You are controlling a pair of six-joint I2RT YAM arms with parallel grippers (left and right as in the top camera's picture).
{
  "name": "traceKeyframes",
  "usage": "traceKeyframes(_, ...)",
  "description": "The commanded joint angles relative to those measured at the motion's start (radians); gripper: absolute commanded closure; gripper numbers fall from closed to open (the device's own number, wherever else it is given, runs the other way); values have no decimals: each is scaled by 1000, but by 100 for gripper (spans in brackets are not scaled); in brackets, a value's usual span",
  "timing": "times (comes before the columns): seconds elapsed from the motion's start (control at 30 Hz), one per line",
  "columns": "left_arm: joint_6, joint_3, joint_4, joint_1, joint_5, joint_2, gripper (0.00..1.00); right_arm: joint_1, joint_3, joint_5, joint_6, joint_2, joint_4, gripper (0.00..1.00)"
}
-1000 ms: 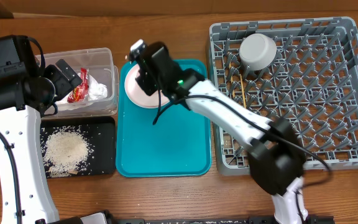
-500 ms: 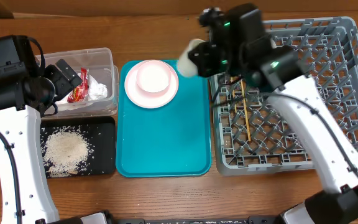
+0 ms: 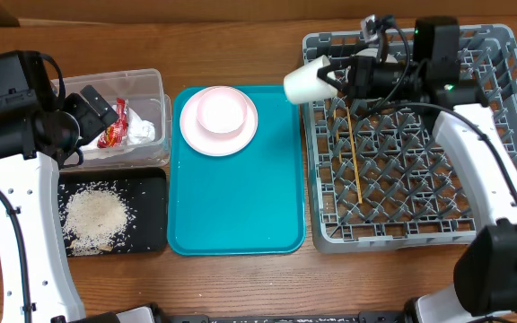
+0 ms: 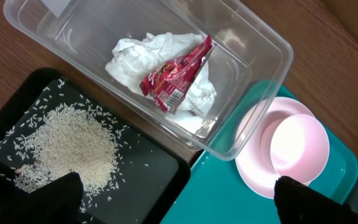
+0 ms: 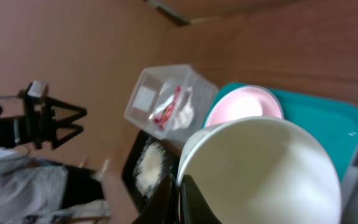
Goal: Sort waste into correct bins and load items into the dishwasher
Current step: 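Carry the white cup with the right gripper into the rack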
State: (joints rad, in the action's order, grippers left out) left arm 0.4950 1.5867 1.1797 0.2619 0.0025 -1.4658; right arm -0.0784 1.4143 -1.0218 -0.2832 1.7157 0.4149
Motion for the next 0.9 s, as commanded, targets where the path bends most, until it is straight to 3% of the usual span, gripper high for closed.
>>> traceKeyframes(0.0,-9,17,-2,-6,-13,15,0,22,-98,-159,-161,40,-160,96)
traceKeyframes(0.13,-9,17,-2,-6,-13,15,0,60,-156,-171,-253,82,-276,96)
traceKeyframes(0.87,-9,17,-2,-7,-13,15,0,109,-228,-158,-240,150,-271,95)
